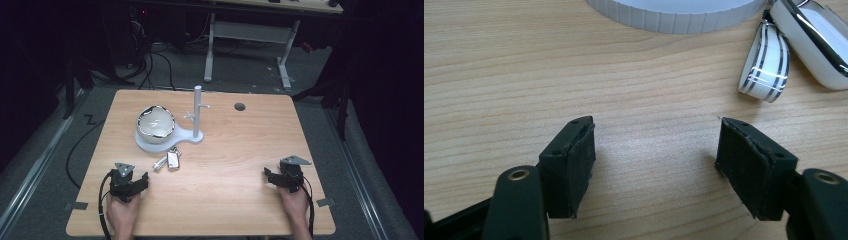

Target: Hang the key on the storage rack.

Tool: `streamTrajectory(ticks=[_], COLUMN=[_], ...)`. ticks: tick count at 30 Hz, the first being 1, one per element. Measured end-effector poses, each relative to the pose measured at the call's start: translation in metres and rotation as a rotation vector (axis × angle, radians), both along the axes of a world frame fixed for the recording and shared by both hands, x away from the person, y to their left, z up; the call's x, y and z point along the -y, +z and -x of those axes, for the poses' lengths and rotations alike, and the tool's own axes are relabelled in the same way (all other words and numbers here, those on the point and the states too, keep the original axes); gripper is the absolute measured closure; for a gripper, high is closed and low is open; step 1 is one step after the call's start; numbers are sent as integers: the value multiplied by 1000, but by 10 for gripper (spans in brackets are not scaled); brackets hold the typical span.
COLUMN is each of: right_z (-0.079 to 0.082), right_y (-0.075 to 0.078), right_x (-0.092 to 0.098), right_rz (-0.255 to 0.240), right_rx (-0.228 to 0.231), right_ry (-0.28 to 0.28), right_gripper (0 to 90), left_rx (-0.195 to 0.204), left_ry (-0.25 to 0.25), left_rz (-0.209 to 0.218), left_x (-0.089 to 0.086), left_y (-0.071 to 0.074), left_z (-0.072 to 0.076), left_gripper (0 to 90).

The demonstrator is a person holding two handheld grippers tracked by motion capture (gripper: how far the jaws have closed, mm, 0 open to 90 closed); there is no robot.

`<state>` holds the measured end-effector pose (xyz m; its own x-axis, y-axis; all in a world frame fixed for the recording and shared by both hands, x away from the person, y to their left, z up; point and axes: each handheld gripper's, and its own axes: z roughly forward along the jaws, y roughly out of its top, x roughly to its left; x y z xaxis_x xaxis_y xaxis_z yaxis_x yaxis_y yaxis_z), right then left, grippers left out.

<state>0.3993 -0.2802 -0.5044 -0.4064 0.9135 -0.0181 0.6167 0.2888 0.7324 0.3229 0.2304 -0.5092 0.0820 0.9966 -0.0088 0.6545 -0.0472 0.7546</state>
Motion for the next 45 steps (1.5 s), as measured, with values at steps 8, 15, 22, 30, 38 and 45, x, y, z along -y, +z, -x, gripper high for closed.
streamTrajectory(ticks=[8,15,22,30,38,45], right_z=[0,0,0,0,0,0], right_y=[0,0,0,0,0,0], right_x=[0,0,0,0,0,0], right_rz=[0,0,0,0,-1,0], right_rx=[0,0,-1,0,-1,-1], right_ry=[0,0,-3,-4,-4,-3], right_gripper=[296,296,296,296,296,296], left_rx=[6,14,10,58,48,26], left_ry=[-16,-12,-22,-34,-82,-132], left_rz=[3,54,39,83,89,91], left_x=[0,-5,-4,-2,5,20], left_y=[0,0,1,11,31,35], left_z=[1,1,1,4,-6,-17], left_gripper=[372,384,377,386,336,263])
